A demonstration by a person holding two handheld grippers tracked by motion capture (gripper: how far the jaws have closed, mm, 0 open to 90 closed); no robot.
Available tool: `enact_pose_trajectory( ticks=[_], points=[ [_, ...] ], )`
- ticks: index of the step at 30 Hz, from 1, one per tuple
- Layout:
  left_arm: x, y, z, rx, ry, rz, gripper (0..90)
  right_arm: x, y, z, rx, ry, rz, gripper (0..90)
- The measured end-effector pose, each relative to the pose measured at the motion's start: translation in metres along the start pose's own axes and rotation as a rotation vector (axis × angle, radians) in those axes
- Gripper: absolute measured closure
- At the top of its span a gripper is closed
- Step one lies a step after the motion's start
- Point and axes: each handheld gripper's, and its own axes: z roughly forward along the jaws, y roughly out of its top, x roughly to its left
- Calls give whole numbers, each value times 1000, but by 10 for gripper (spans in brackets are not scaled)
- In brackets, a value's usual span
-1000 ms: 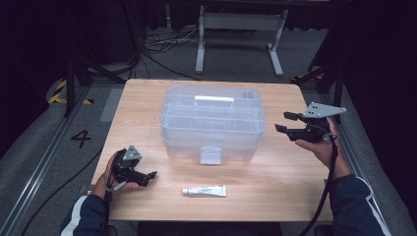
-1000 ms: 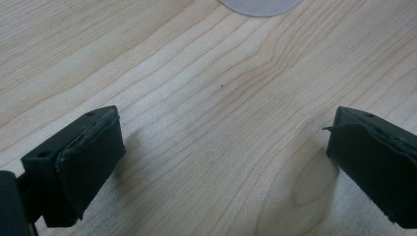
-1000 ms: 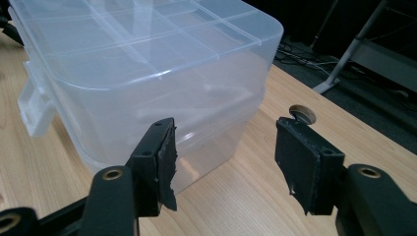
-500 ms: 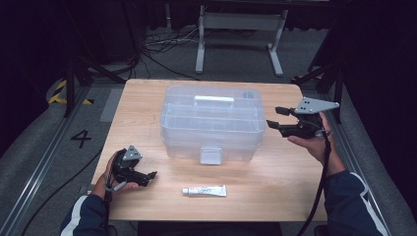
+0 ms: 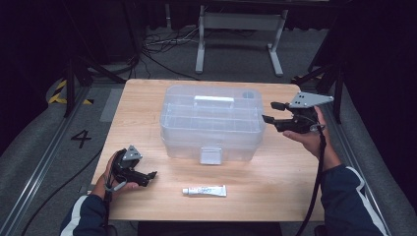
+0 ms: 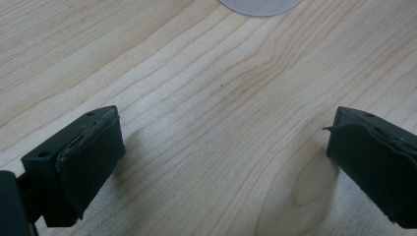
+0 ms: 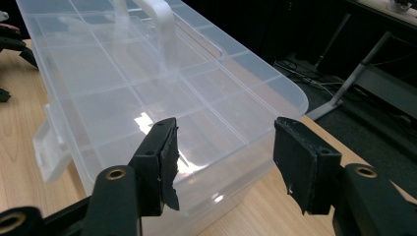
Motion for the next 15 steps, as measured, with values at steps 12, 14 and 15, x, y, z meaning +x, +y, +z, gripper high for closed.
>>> enact_pose_trajectory(
  ticks=[12, 14, 15],
  points=[
    [0, 0, 0, -1, 1, -2, 9, 7, 18, 15, 20, 32, -41, 441],
    [0, 0, 0, -1, 2, -3, 9, 7, 21, 18, 22, 42, -44, 445],
    [-1, 0, 0, 1, 4, -7, 9, 7, 23, 19, 22, 46, -44, 446]
  ],
)
